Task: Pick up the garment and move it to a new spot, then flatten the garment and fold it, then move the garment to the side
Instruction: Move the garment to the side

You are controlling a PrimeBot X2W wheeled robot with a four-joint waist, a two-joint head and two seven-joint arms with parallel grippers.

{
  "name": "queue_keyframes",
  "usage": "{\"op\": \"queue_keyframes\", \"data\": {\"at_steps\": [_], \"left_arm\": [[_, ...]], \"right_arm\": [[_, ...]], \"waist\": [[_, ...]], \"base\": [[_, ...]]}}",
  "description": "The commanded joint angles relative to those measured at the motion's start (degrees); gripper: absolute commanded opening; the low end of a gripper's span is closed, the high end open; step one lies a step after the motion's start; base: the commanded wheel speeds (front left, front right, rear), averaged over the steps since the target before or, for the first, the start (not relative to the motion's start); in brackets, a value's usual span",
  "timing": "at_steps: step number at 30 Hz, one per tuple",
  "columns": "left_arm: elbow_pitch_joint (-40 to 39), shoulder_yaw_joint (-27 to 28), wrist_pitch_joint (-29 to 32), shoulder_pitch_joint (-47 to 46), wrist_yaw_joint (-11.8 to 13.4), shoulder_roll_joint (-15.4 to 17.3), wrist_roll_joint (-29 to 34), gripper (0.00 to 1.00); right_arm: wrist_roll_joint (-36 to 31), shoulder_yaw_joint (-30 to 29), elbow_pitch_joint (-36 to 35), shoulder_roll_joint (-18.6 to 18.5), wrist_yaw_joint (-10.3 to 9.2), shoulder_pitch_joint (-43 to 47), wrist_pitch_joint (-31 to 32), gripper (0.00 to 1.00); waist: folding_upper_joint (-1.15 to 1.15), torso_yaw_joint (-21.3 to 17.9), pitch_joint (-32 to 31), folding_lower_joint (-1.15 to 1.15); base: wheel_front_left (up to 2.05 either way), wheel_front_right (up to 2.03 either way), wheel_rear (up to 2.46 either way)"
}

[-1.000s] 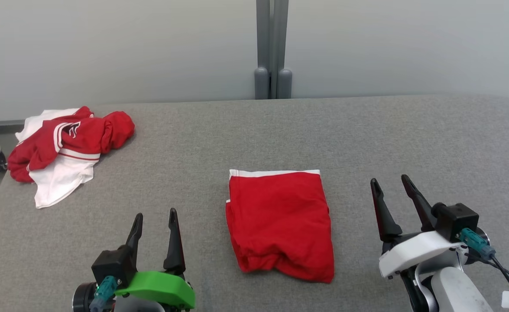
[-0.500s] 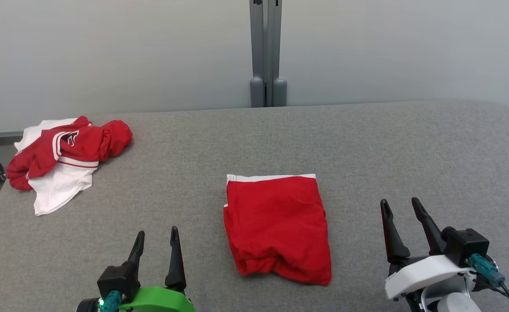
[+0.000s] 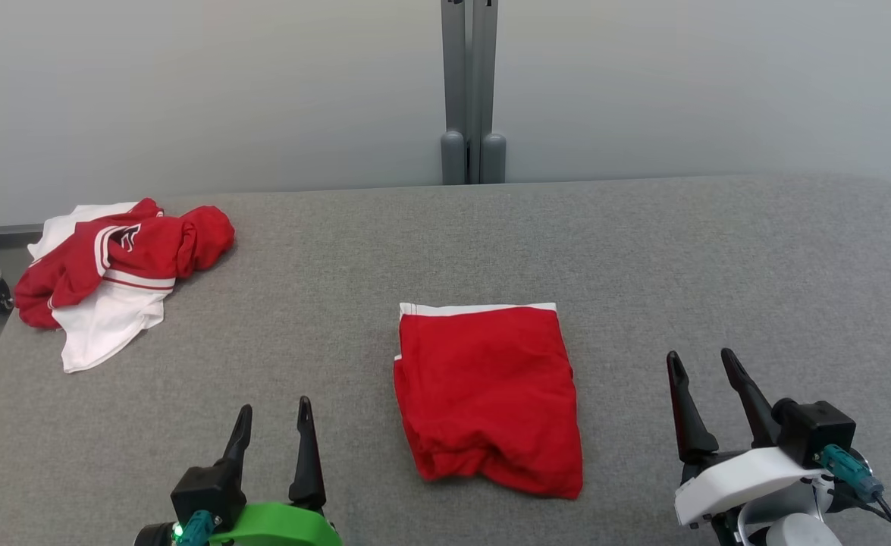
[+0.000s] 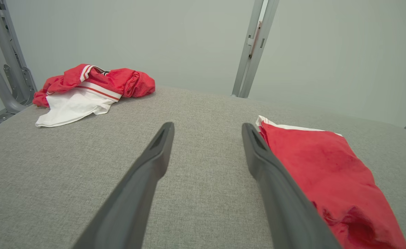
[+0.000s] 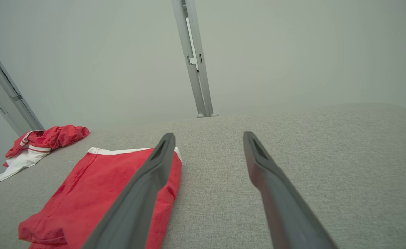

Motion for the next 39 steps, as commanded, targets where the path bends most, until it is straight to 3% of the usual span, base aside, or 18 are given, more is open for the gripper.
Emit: {"op": "queue_keyframes", "data": {"at_steps": [1, 5, 12, 18, 27, 35, 36, 37, 38, 39], "left_arm": [[0.2, 0.2, 0.0, 0.7, -0.4, -0.2, 0.7, 1.00], [0.1, 0.4, 0.0, 0.4, -0.7, -0.7, 1.1, 1.00], [0.7, 0.6, 0.0, -0.2, -1.3, -1.5, 1.4, 1.00], [1.3, 0.7, 0.0, -1.1, -1.8, -2.2, 1.7, 1.00], [1.8, 0.9, 0.0, -2.2, -2.4, -2.6, 2.6, 1.00], [2.2, 1.4, 0.0, -2.1, -2.7, -2.8, 3.2, 1.00], [2.2, 1.4, 0.0, -2.1, -2.8, -2.8, 3.3, 1.00], [2.3, 1.5, 0.0, -2.0, -2.8, -2.9, 3.4, 1.00], [2.3, 1.5, 0.0, -1.9, -2.9, -2.9, 3.5, 1.00], [2.3, 1.5, 0.0, -1.8, -3.0, -2.9, 3.6, 1.00]], "right_arm": [[-0.1, -0.2, 0.3, -0.1, -0.06, 0.1, 0.5, 1.00], [0.6, -1.6, 0.4, -0.1, -0.06, -1.5, 3.9, 1.00], [5.8, 0.0, 1.4, -2.0, -0.06, -6.9, 23.5, 1.00], [11.2, 2.4, 4.9, -5.2, -0.06, -11.7, 33.1, 1.00], [16.1, 3.2, 16.3, -6.1, -0.06, -17.3, 37.3, 1.00], [18.8, 4.5, 25.2, -6.2, -0.06, -20.2, 38.3, 1.00], [19.2, 5.0, 25.7, -6.1, -0.06, -20.2, 38.1, 0.89], [20.2, 5.5, 26.0, -5.8, -0.06, -20.4, 37.8, 0.39], [20.9, 6.0, 26.3, -5.7, -0.06, -20.5, 37.8, 0.00], [21.5, 6.6, 26.6, -5.7, -0.06, -20.6, 37.7, 0.00]], "waist": [[0.00, 0.1, 0.1, 0.00], [0.00, 0.8, 0.7, 0.00], [0.00, 3.4, 2.2, 0.00], [0.00, 6.7, 3.4, 0.00], [0.00, 11.8, 5.8, 0.00], [0.00, 13.7, 6.2, 0.00], [0.00, 13.7, 6.2, 0.00], [0.00, 13.7, 6.1, 0.00], [0.00, 13.5, 6.1, 0.00], [0.00, 13.3, 6.1, 0.00]], "base": [[0.00, 0.00, 0.00], [0.00, 0.00, 0.00], [0.00, 0.00, 0.00], [0.00, 0.00, 0.00], [0.00, 0.00, 0.00], [0.00, 0.00, 0.00], [0.00, 0.00, 0.00], [0.00, 0.00, 0.00], [0.00, 0.00, 0.00], [0.00, 0.00, 0.00]]}}
